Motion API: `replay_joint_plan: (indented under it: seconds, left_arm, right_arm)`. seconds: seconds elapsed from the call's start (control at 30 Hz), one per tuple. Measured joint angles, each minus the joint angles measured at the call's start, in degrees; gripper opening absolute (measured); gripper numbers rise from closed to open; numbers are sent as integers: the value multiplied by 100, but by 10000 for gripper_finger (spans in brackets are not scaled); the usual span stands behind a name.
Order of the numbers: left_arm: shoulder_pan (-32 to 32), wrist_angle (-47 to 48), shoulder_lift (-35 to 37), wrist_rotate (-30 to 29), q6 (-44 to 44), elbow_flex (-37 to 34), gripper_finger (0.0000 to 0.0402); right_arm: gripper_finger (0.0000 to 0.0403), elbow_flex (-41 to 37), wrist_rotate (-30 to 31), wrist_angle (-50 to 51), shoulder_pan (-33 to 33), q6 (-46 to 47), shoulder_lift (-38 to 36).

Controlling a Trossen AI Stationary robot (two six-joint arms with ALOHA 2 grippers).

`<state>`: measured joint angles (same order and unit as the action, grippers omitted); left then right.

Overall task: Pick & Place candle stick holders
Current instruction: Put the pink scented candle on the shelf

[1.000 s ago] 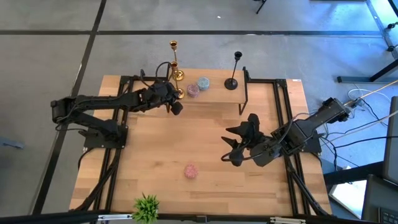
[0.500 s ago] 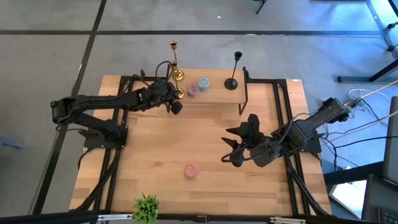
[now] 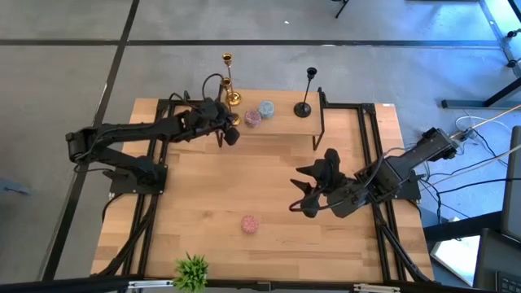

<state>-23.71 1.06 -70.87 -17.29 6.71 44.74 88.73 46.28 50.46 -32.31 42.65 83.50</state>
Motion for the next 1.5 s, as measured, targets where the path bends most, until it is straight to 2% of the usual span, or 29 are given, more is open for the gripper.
replay_joint_plan:
  seconds: [0.17,0.4,0.57,0.77,0.87,1.0,1.17,1.37,1.5]
  left_arm:
    - [204,288,119,343,34,336,1]
    - [843,883,591,860,512,570,2]
    - [1418,1197,964,1328,1079,570,3]
    - [2196,1287,1064,2412,2072,570,2]
    - [2727,1232,1022,2551,2621,570,3]
    - [3584,1048,879,2099,3345,570,2]
    - [4675,739,488,761,4495,570,4]
    - [5729,-293,-372,-892,5414,570,5]
    - [6055,-1191,-1058,-1206,5682,570,21]
  right_arm:
    - [176,0,1,-7,12,0,-4]
    - [176,0,-48,-72,10,-1,-7]
    - [176,0,-276,-277,6,-4,-5]
    - [176,0,-621,-500,-85,1,80]
    - [176,0,-749,-532,-198,0,81]
    - [176,0,-803,-514,-439,47,81]
    - [176,0,-818,-391,-925,304,81]
    - [177,0,-811,-403,-1631,537,97]
    - [177,2,-759,-224,-1947,806,221]
